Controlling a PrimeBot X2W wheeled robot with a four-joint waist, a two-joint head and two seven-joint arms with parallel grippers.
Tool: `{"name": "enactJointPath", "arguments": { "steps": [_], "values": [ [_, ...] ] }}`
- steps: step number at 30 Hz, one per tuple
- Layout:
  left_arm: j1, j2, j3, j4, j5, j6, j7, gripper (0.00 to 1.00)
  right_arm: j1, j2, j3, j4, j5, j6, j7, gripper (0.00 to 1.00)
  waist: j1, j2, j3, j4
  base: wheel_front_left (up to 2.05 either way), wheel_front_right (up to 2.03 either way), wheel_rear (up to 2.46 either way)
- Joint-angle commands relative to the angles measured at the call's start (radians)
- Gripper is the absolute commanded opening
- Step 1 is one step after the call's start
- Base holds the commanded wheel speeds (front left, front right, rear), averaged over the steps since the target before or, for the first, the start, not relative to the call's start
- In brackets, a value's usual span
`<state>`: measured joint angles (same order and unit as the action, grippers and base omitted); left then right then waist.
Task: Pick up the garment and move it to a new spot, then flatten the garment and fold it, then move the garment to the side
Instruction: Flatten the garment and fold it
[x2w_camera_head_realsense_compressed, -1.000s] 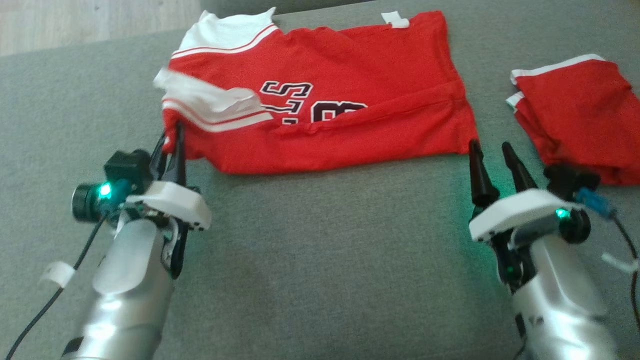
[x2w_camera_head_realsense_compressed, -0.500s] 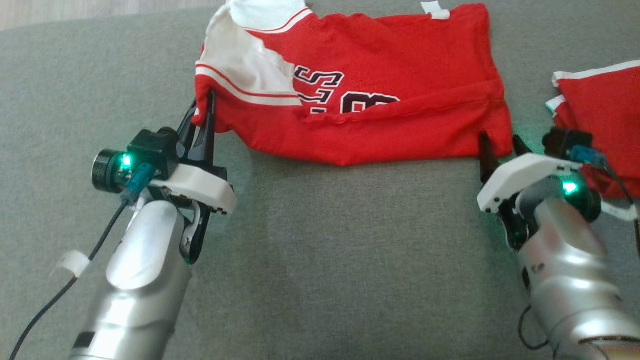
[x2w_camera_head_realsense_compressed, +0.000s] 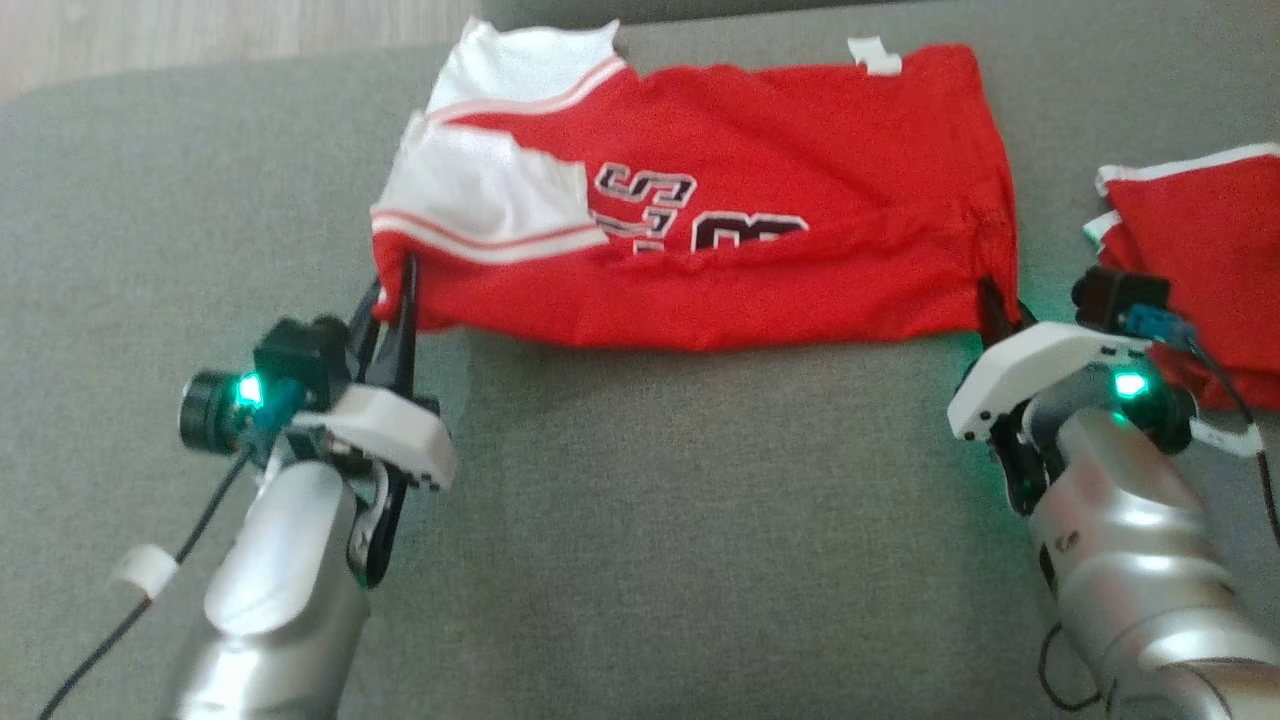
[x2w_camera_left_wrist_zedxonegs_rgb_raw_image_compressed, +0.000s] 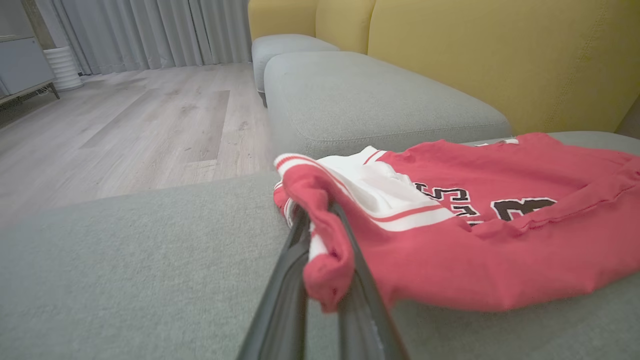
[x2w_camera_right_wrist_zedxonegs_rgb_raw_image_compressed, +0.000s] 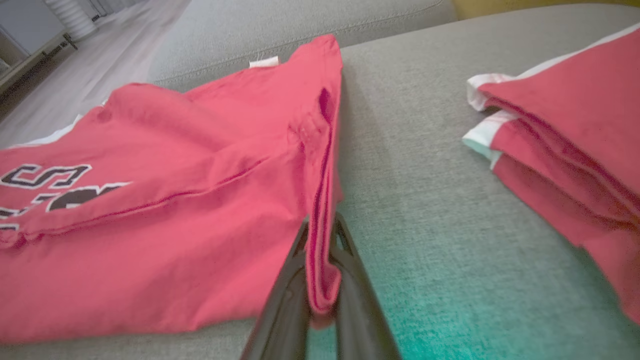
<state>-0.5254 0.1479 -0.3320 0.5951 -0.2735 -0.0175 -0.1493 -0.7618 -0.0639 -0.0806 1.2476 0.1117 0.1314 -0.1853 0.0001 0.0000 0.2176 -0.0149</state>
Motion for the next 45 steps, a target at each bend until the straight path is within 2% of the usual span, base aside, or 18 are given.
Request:
{"name": "enactJointPath", "arguments": {
  "steps": [1,6,13,20,23,31,39,40,41,42,45],
  "values": [
    [0.001,0.031,0.029,-0.019,-0.006,0.005,0.003,0.0,0.011,0.014,0.003,-0.016,-0.009,-0.001,-0.024,0.0,-0.0001,0.0,-0.033,0.001,0.0,0.0,0.0],
    [0.051,0.036,0.02,0.002,-0.019,0.002,0.027,0.0,0.058,0.014,-0.017,-0.013,0.024,-0.001,-0.05,0.0,-0.0001,0.0,-0.093,0.001,0.0,0.0,0.0],
    [0.144,0.041,0.037,0.001,-0.075,-0.008,0.066,0.0,0.137,0.014,0.029,-0.018,0.092,-0.001,-0.06,0.0,-0.0001,0.0,-0.17,-0.011,0.0,0.0,0.0],
    [0.252,0.051,0.032,-0.037,-0.101,-0.003,0.101,0.0,0.226,0.014,0.048,-0.044,0.135,-0.001,-0.04,0.0,-0.0001,0.0,-0.235,-0.027,0.0,0.0,0.0],
    [0.291,0.053,0.048,-0.072,-0.122,0.012,0.106,0.0,0.264,0.014,0.056,-0.072,0.156,-0.001,-0.015,0.0,-0.0001,0.0,-0.244,-0.033,0.0,0.0,0.0],
    [0.352,0.051,0.04,-0.127,-0.132,0.03,0.125,0.0,0.356,0.014,0.078,-0.199,0.196,-0.001,0.061,0.0,-0.0001,0.0,-0.237,-0.047,0.0,0.0,0.0],
    [0.351,0.051,0.022,-0.119,-0.122,0.038,0.115,0.0,0.456,0.014,0.08,-0.437,0.197,-0.001,0.162,0.0,-0.0001,0.0,-0.21,-0.056,0.0,0.0,0.0],
    [0.347,0.051,0.02,-0.117,-0.121,0.037,0.112,0.09,0.468,0.014,0.072,-0.471,0.193,-0.001,0.167,0.45,-0.0001,0.0,-0.205,-0.056,0.0,0.0,0.0],
    [0.343,0.051,0.017,-0.116,-0.117,0.038,0.107,0.72,0.481,0.014,0.069,-0.505,0.186,-0.001,0.176,1.0,-0.0001,0.0,-0.201,-0.054,0.0,0.0,0.0],
    [0.338,0.051,0.015,-0.115,-0.113,0.039,0.101,1.0,0.494,0.014,0.068,-0.54,0.189,-0.001,0.183,1.0,-0.0001,0.0,-0.196,-0.052,0.0,0.0,0.0],
    [0.322,0.048,0.015,-0.112,-0.111,0.043,0.078,1.0,0.532,0.014,0.067,-0.646,0.196,-0.001,0.194,1.0,-0.0001,0.0,-0.185,-0.047,0.0,0.0,0.0]
  ]
}}
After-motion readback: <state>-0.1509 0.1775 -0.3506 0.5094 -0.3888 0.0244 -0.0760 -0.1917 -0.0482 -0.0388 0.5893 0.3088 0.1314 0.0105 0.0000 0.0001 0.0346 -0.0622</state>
